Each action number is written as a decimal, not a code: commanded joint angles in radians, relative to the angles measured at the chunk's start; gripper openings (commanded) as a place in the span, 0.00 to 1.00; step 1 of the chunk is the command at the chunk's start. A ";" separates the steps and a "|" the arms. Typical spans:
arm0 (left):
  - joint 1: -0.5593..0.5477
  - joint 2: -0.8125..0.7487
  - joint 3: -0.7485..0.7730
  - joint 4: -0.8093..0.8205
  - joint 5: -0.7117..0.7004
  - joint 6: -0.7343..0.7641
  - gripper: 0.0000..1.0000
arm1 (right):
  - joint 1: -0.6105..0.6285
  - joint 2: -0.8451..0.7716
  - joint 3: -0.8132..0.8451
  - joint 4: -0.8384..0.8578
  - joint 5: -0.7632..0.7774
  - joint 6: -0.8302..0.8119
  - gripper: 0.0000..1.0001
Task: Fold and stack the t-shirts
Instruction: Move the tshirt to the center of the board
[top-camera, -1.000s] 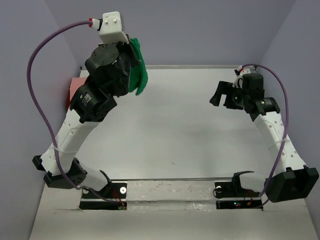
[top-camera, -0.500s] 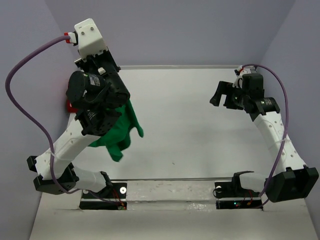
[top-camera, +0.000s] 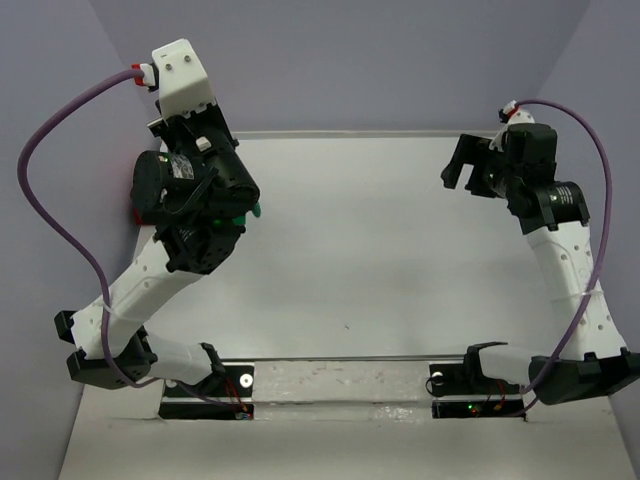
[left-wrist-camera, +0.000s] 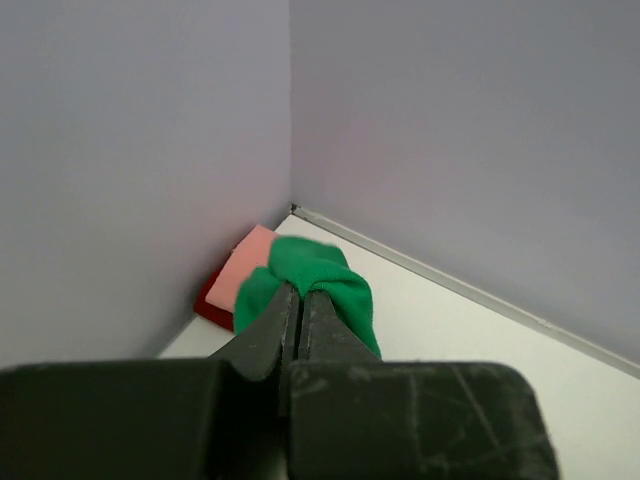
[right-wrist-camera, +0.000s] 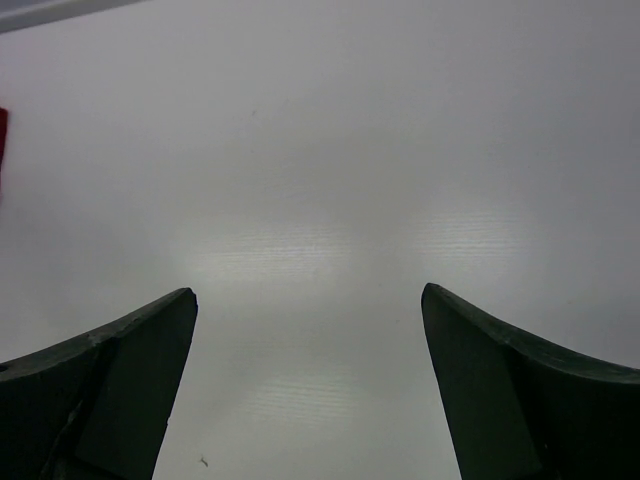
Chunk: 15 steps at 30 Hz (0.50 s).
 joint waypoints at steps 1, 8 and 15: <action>-0.011 -0.039 -0.015 0.075 -0.139 0.025 0.00 | 0.009 0.010 0.145 -0.083 0.163 -0.013 0.96; -0.011 -0.061 -0.051 0.081 -0.141 0.038 0.00 | 0.009 0.060 0.251 -0.151 0.268 -0.016 0.00; -0.011 -0.082 -0.098 0.096 -0.159 0.067 0.00 | 0.009 0.033 0.240 -0.157 0.322 -0.015 0.00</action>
